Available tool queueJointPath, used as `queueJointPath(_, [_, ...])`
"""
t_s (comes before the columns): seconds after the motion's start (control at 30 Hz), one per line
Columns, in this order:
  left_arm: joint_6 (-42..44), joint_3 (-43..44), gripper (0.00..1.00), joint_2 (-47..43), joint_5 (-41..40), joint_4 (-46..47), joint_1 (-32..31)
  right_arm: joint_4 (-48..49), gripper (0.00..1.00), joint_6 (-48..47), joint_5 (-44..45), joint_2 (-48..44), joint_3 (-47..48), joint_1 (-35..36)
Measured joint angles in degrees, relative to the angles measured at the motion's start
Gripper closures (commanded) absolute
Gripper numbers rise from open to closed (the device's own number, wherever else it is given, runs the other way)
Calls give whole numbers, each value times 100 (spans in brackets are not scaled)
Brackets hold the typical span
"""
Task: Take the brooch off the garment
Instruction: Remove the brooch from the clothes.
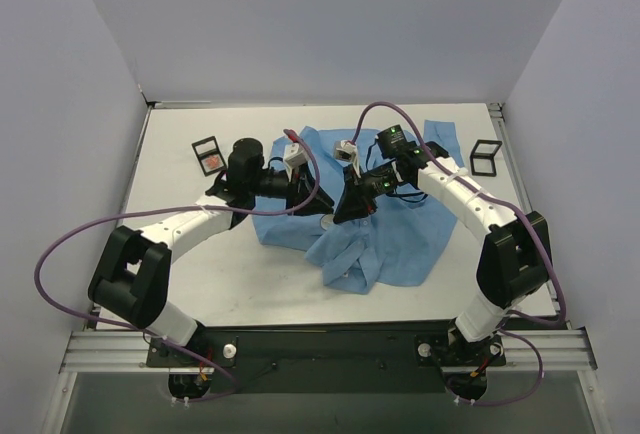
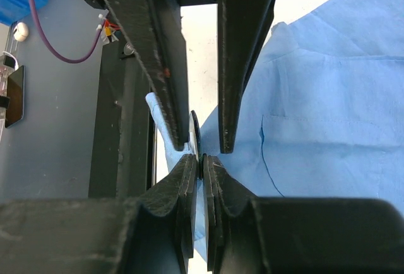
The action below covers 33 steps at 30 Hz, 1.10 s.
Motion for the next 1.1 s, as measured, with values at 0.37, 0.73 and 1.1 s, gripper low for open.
queueJointPath(0.37, [1436,702,68,55,-175,-2015,-111,-33,100,-52,59,0,0,-7])
queueJointPath(0.73, [2028,859,72,63,-210,-3005,-127,-33,100,-129,96,0,0,-50])
queueJointPath(1.1, [2100,955,97,216,-376,-3147,-280,-131,100,-142,175,0,0,-50])
